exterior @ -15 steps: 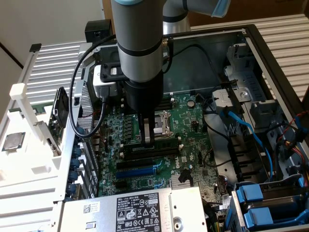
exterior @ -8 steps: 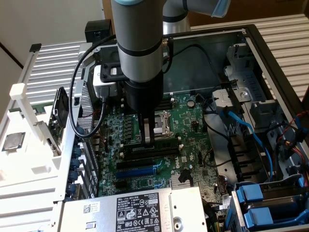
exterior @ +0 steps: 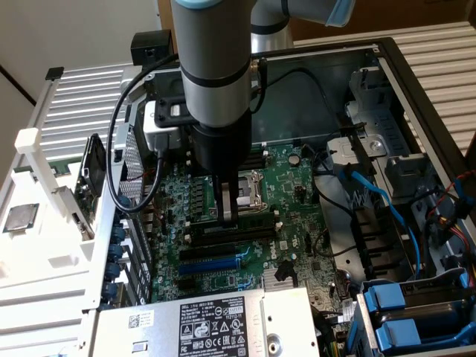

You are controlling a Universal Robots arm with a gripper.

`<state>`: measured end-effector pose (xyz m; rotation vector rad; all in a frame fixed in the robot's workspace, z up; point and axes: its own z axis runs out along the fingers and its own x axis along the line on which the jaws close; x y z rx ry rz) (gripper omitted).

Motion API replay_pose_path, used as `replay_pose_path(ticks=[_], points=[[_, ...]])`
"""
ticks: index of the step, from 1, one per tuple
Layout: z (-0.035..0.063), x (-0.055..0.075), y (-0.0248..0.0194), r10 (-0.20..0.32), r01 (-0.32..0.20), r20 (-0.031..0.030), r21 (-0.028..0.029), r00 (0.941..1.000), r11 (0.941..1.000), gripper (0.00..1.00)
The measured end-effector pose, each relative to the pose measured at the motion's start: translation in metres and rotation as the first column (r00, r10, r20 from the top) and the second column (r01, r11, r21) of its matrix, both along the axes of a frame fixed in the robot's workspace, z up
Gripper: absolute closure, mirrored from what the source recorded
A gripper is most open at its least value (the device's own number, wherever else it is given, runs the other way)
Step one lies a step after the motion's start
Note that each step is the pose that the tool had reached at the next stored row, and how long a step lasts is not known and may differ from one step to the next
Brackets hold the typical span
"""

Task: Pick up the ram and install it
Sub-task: 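Insert the ram into the slot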

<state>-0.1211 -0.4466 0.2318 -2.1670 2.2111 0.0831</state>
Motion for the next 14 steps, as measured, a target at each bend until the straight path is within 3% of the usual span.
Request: replay_pose_path(ticks=[14], points=[[-0.0002, 0.0, -0.0011, 0.0, 0.0, 0.0, 0.003, 1.0, 1.0, 0.88]])
